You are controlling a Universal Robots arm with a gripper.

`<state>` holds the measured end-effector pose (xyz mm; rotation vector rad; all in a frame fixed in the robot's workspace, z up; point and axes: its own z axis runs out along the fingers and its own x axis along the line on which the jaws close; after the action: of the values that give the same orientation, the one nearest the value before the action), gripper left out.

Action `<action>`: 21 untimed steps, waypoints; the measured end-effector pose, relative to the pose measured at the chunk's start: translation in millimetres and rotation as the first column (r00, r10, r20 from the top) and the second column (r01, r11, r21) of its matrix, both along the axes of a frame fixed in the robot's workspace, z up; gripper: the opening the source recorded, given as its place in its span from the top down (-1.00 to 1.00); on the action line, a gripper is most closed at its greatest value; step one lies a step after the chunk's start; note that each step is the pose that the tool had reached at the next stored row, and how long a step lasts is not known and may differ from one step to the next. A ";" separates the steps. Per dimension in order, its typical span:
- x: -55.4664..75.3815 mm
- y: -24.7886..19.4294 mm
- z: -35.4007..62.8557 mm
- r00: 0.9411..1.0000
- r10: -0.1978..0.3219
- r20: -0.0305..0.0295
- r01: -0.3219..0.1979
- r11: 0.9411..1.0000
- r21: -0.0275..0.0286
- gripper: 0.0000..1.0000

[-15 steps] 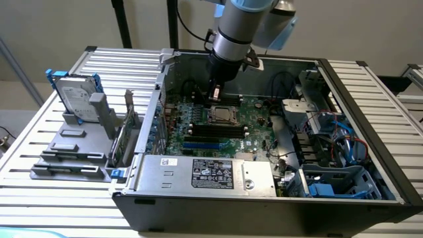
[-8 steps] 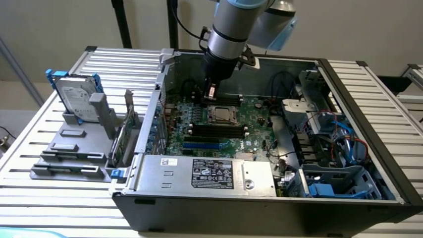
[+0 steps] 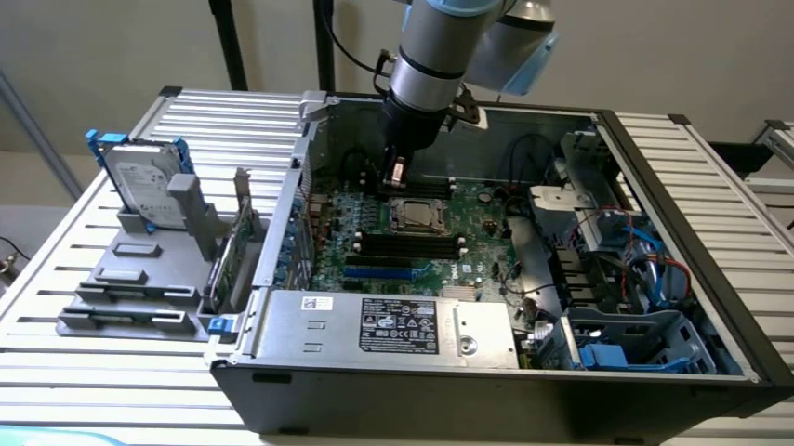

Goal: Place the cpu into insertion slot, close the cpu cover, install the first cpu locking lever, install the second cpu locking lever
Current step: 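Install the first cpu locking lever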

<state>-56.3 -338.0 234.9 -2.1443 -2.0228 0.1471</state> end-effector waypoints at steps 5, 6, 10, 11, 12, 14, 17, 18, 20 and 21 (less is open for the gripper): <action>0.0 0.0 0.0 1.000 0.000 0.000 0.000 1.000 0.000 0.79; 0.0 0.0 0.0 1.000 0.000 0.000 0.000 1.000 0.000 0.79; -1.2 -0.1 0.1 1.000 -0.009 0.000 0.009 1.000 0.000 0.79; -1.5 -0.1 0.1 1.000 -0.018 0.000 0.018 1.000 0.001 0.79; -1.4 0.0 0.1 1.000 -0.029 0.000 0.029 1.000 0.001 0.79; -1.5 0.0 0.0 0.998 -0.056 0.000 0.056 0.998 0.001 0.79; -1.9 -0.2 -0.1 0.996 -0.085 0.000 0.085 0.996 0.001 0.79; -3.0 -0.4 -0.1 0.996 -0.087 0.000 0.087 0.996 0.001 0.79; -7.8 -1.1 0.4 0.996 -0.088 0.000 0.088 0.996 0.004 0.79; -11.2 -1.5 1.5 0.996 -0.089 -0.001 0.089 0.996 0.010 0.79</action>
<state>-67.4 -339.5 236.5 -2.2229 -1.9199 0.1246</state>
